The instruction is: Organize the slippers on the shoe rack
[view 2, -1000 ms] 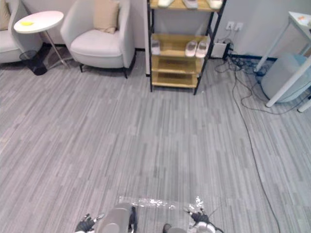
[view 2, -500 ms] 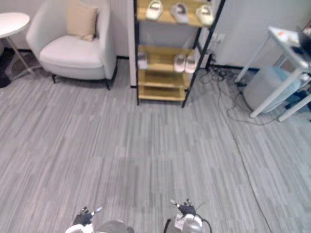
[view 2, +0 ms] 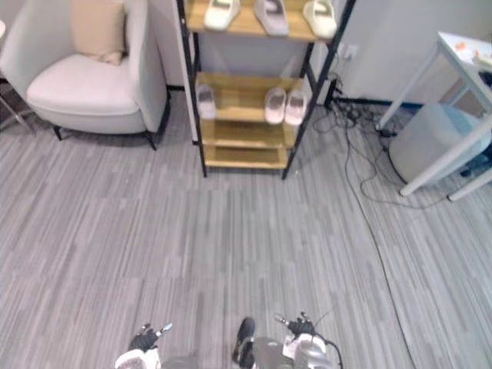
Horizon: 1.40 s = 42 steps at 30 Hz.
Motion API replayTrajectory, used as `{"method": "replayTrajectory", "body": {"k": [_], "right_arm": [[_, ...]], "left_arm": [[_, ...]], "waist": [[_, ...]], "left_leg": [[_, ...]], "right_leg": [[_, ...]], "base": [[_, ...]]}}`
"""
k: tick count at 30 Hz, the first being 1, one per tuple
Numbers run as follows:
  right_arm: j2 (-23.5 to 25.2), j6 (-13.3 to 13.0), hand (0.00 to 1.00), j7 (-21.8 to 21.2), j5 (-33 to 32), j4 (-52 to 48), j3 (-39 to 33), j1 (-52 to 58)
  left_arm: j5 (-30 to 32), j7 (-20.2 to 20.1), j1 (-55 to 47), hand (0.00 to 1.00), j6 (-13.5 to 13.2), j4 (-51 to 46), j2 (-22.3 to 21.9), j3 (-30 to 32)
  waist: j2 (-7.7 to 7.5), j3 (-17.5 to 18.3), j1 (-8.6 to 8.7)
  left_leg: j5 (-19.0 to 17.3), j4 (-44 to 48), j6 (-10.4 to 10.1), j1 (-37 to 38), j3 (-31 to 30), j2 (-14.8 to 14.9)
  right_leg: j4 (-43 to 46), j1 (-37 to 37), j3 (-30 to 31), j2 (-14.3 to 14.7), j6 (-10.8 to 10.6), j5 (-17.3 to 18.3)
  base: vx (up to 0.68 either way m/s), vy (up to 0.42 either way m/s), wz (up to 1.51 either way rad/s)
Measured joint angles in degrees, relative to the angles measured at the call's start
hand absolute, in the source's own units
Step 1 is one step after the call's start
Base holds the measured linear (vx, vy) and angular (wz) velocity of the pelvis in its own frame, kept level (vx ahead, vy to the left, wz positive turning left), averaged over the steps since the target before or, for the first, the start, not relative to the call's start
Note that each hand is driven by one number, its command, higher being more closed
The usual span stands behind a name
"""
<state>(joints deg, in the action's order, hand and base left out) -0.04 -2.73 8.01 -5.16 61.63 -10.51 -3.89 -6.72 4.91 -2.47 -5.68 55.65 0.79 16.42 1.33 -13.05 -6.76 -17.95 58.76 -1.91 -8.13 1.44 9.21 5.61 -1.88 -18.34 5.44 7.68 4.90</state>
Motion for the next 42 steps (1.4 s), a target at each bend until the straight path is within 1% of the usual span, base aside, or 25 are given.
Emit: {"method": "replayTrajectory", "body": {"k": [3, 4, 5, 6, 7, 11, 12, 14, 15, 17, 20, 22, 24, 26, 27, 28, 30, 32, 33, 34, 36, 38, 39, 41, 42], "right_arm": [[0.2, 0.1, 0.00, 0.2, -1.0, 0.2, 0.0, -1.4], [-0.2, 0.0, 0.00, 0.4, -1.7, 0.2, 0.0, -1.8], [-0.4, 0.0, 0.00, 0.6, -1.7, 0.4, 0.0, -2.0], [-0.1, 0.0, 0.00, 0.6, -1.7, 0.5, 0.3, -2.1], [0.2, 0.0, 0.00, 0.6, -1.7, 0.4, 0.6, -2.5], [0.6, 0.1, 0.00, 0.5, -1.5, -0.5, 0.5, -2.6], [0.8, 0.1, 0.00, 0.3, -1.0, -1.2, 0.5, -2.3], [1.4, 0.0, 0.00, -0.3, 0.5, -2.1, 0.5, -1.1], [1.8, 0.1, 0.00, -0.4, 0.7, -2.1, 0.5, -0.3], [2.0, 0.5, 0.00, -0.6, 0.7, -2.0, 0.5, 2.1], [1.7, 0.5, 0.00, -0.6, 0.8, -1.6, -0.3, 1.7], [1.2, 0.5, 0.00, -0.6, 0.7, -1.6, -0.3, 0.5], [1.0, 0.5, 0.00, -0.6, 0.7, -1.1, -0.3, 0.0], [1.0, 0.5, 0.00, -0.6, 0.7, 0.2, -0.2, 0.1], [0.4, 0.5, 0.00, -0.7, 0.7, 0.4, 0.0, 0.1], [-0.3, 0.6, 0.00, -0.7, 0.7, 0.6, 0.0, -0.8], [-0.7, 0.5, 0.00, -0.7, 0.7, 0.7, 0.0, -0.9], [-0.1, 0.5, 0.00, -0.6, 0.7, 0.4, -0.1, -0.6], [-0.1, 0.5, 0.00, -0.5, 0.7, 0.3, 0.1, -0.4], [0.1, 0.6, 0.00, -0.2, 0.5, 0.2, 0.2, -0.4], [0.5, 0.6, 0.00, 0.5, 0.3, 0.1, 1.3, -0.6], [0.2, 0.5, 0.00, 0.9, 0.1, 0.1, 1.4, -1.1], [-0.1, 0.5, 0.00, 1.1, 0.1, -0.1, 1.4, -1.5], [-0.4, 0.5, 0.00, 1.2, 0.1, -0.1, 1.4, -2.1], [-0.1, 0.6, 0.00, 1.3, 0.1, 0.2, 1.4, -2.3]], "left_arm": [[-0.3, 0.0, 0.0, 0.00, -0.2, -1.9, 0.2, -0.6], [-0.5, 0.0, 0.0, 0.00, -0.2, -2.0, 0.0, -0.6], [-1.0, 0.0, -0.1, 0.00, -0.2, -2.0, 0.2, -0.5], [-1.2, 0.0, -0.9, 0.00, -0.2, -1.6, 0.6, -0.5], [-1.3, 0.0, -1.5, 0.00, -0.2, -0.9, 1.1, -0.4], [-1.4, 0.3, -2.5, 0.00, 0.2, 0.1, 0.6, 1.9], [-1.2, 0.2, -2.7, 0.00, 0.2, 0.2, 0.7, 1.1], [-1.1, 0.1, -2.7, 0.00, 0.3, 0.8, 2.1, -1.1], [-1.0, 0.1, -2.8, 0.00, 0.5, 1.3, 3.2, -2.4], [-0.3, 0.0, -2.8, 0.00, 1.0, 1.4, 3.9, -2.7], [0.0, -0.1, -2.3, 0.00, 1.2, 2.5, 4.5, -3.1], [0.1, -0.1, -1.2, 0.00, 1.1, 2.4, 4.4, -4.2], [0.5, 0.0, -0.9, 0.00, 1.1, 2.5, 4.2, -4.1], [0.5, 0.4, -1.0, 0.00, 1.1, 2.4, 4.6, -3.8], [0.5, 0.6, -0.5, 0.00, 1.1, 3.0, 4.6, -3.4], [0.5, 0.7, -0.5, 0.00, 0.9, 3.0, 3.1, -2.3], [0.5, 1.1, -0.7, 0.00, 0.9, 3.1, 1.4, -0.1], [0.5, 1.0, -0.8, 0.00, 1.1, 3.0, 0.0, 3.0], [0.5, 1.0, -0.4, 0.00, 1.1, 2.7, -0.4, 3.5], [0.4, 1.0, -0.3, 0.00, 1.1, 1.8, -0.8, 4.1], [0.4, 1.1, -0.3, 0.00, 1.0, 0.1, -0.3, 3.6], [0.3, 1.1, -0.3, 0.00, 0.9, -1.2, 0.0, 2.1], [0.2, 1.1, -0.3, 0.00, 0.9, -1.8, 0.0, 1.6], [-0.1, 1.1, -0.3, 0.00, 1.0, -2.0, -0.6, 1.7], [-0.1, 1.0, -0.6, 0.00, 1.0, -1.7, -0.3, 1.7]], "waist": [[-0.25, -0.8, -1.44], [-0.16, -0.7, -2.08], [-0.10, -0.6, -3.34], [-0.51, -0.4, -4.68], [-1.12, -0.2, -5.03], [-2.01, -0.1, -6.29], [-1.91, 0.0, -6.11], [-2.62, 0.0, -5.42], [-3.44, 0.2, -4.83], [-3.82, 0.9, -3.61], [-3.90, 1.0, -1.43], [-3.30, 0.9, -0.33], [-3.33, 0.9, 0.25], [-4.87, 1.3, 0.32], [-4.74, 1.0, 0.43], [-2.10, 1.3, 0.25], [-0.27, 2.0, 0.39], [0.28, 2.0, 0.62], [0.52, 1.8, 0.77], [0.79, 1.1, 0.41], [0.43, 0.1, -0.57], [-0.21, -0.2, -1.36], [-0.01, -0.3, -1.79], [0.24, -0.5, -2.39], [-0.37, -0.6, -4.29]], "left_leg": [[-1.8, -17.7, 0.9, -7.6, 2.2, -3.8], [1.3, -29.3, 0.4, -8.2, 2.1, -5.3], [9.1, -36.3, 0.1, -7.4, 2.0, -6.4], [13.7, -40.4, 1.2, -5.4, 3.1, -7.3], [14.6, -41.3, 2.0, -5.0, 3.5, -8.3], [11.3, -37.7, 5.9, -2.8, 7.5, -9.0], [9.8, -39.2, 6.5, 0.7, 7.9, -9.6], [7.5, -41.0, 6.9, 5.7, 8.0, -10.8], [6.2, -41.9, 6.7, 9.2, 7.3, -11.7], [5.3, -43.9, 6.5, 13.4, 6.1, -11.9], [5.0, -46.9, 6.0, 19.2, 3.7, -9.5], [4.2, -47.8, 4.6, 20.4, 1.7, -7.0], [2.9, -47.9, 2.3, 21.1, -0.1, -6.3], [1.3, -47.9, 0.0, 22.6, -2.7, -7.6], [0.2, -47.8, -0.8, 24.1, -4.4, -7.7], [0.0, -46.9, -1.0, 23.8, -5.9, -4.8], [-0.1, -43.8, -1.2, 22.3, -7.1, -2.2], [0.2, -30.3, -1.6, 16.1, -8.8, 0.0], [2.4, -21.4, -1.8, 12.1, -8.7, 0.9], [7.0, -11.2, -0.4, 7.7, -7.9, 2.6], [1.9, -2.9, -1.8, 1.9, -4.8, 3.7], [-1.8, -8.1, -1.1, -2.8, -2.2, 1.1], [-2.0, -15.9, -0.7, -5.0, -1.7, -1.6], [1.8, -30.0, -0.2, -6.9, -2.0, -5.2], [7.9, -34.6, 1.0, -4.8, -0.7, -6.2]], "right_leg": [[-1.7, -3.8, 1.0, -2.1, -2.1, 2.1], [-1.9, -4.3, 1.6, -2.8, -3.1, 2.9], [-2.0, -5.0, 3.1, -3.6, -4.1, 3.7], [-2.7, -5.8, 4.8, -4.4, -4.9, 4.3], [-3.4, -6.4, 5.6, -5.3, -5.7, 4.7], [2.1, -6.6, 7.9, -8.2, -10.3, 6.4], [12.8, -4.0, 9.2, -9.5, -13.3, 8.2], [32.7, 2.4, 10.9, -12.0, -15.9, 7.5], [43.9, 6.3, 10.5, -14.4, -15.9, 6.0], [51.1, 10.2, 6.6, -17.2, -13.2, 7.3], [42.6, 14.0, 0.1, -16.9, -10.5, 9.5], [29.1, 16.8, 0.1, -13.3, -9.5, 7.7], [17.1, 17.9, 4.3, -10.8, -9.5, 2.1], [7.4, 17.1, 10.0, -10.2, -8.9, -11.0], [9.1, 16.9, 10.1, -10.3, -8.2, -10.2], [10.3, 16.5, 9.4, -8.4, -7.7, -8.2], [10.2, 15.8, 7.1, -6.3, -6.3, -5.5], [8.9, 13.3, 4.0, -4.4, -5.4, -3.1], [8.2, 11.4, 2.9, -3.5, -4.4, -2.4], [6.8, 8.3, 2.1, -2.4, -3.7, -1.4], [5.2, 3.4, 1.2, -1.9, -2.3, 0.6], [3.3, 1.2, 0.7, -2.6, -3.0, 1.1], [2.3, 0.1, 0.8, -2.9, -3.8, 1.6], [1.8, -0.3, 1.1, -3.2, -4.5, 2.3], [1.2, -0.8, 3.0, -3.8, -5.1, 2.7]], "base": [[0.31, 0.065, -0.07], [0.30, 0.147, -0.31], [0.37, 0.189, -0.54], [0.44, 0.168, -0.51], [0.57, 0.178, -0.35], [0.43, 0.126, -0.26], [0.35, 0.137, -0.24], [0.34, 0.090, -0.04], [0.30, 0.021, 0.20], [0.35, 0.001, 0.30], [0.39, -0.064, 0.37], [0.35, -0.133, 0.51], [0.38, -0.194, 0.48], [0.48, -0.313, 0.52], [0.41, -0.308, 0.44], [0.30, -0.241, 0.36], [0.36, -0.292, 0.27], [0.35, -0.307, 0.52], [0.28, -0.234, 0.67], [0.27, -0.187, 0.55], [0.27, -0.154, 0.38], [0.23, -0.094, 0.12], [0.26, 0.014, 0.03], [0.24, 0.076, -0.21], [0.28, 0.061, -0.46]]}}
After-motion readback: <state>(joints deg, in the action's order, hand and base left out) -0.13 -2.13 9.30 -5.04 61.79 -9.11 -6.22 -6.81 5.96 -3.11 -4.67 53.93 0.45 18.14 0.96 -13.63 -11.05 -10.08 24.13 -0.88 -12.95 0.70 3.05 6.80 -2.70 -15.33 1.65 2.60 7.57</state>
